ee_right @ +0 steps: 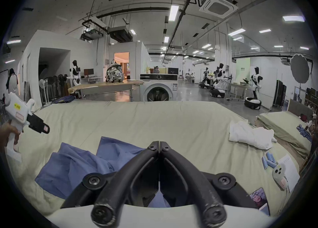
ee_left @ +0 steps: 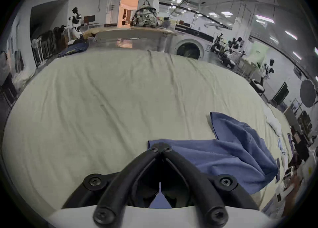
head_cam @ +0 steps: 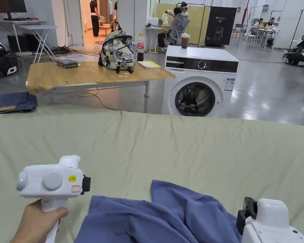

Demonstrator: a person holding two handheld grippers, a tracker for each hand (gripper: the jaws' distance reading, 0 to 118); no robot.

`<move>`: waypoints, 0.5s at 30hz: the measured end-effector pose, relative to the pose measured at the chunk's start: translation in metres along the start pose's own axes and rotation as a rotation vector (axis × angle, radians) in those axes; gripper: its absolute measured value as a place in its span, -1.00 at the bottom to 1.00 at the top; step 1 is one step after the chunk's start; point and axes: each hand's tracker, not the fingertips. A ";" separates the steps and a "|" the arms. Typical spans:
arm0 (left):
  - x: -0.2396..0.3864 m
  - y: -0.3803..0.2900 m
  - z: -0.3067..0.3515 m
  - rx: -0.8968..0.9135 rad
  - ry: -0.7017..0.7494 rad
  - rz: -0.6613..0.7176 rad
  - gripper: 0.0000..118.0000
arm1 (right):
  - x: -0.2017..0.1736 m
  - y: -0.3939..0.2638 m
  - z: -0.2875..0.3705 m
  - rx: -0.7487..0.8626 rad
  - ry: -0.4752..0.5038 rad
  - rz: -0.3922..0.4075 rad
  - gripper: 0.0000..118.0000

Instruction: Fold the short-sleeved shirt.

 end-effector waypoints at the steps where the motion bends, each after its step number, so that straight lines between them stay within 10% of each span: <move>1: 0.004 0.002 -0.007 -0.039 -0.002 0.004 -1.00 | 0.002 0.000 -0.002 -0.005 -0.001 -0.002 -1.00; 6: 0.005 0.010 -0.054 -0.212 0.023 0.036 -0.99 | 0.012 -0.006 -0.009 -0.030 -0.017 0.000 -1.00; 8: 0.005 0.010 -0.066 -0.228 0.039 0.042 -0.45 | 0.015 -0.010 -0.011 -0.041 -0.028 0.009 -1.00; 9: 0.004 0.012 -0.072 -0.233 0.047 0.043 0.14 | 0.017 -0.011 -0.012 -0.048 -0.032 0.011 -1.00; 15: 0.006 0.009 -0.094 -0.285 0.088 0.050 0.20 | 0.027 -0.021 -0.019 -0.079 -0.053 0.016 -1.00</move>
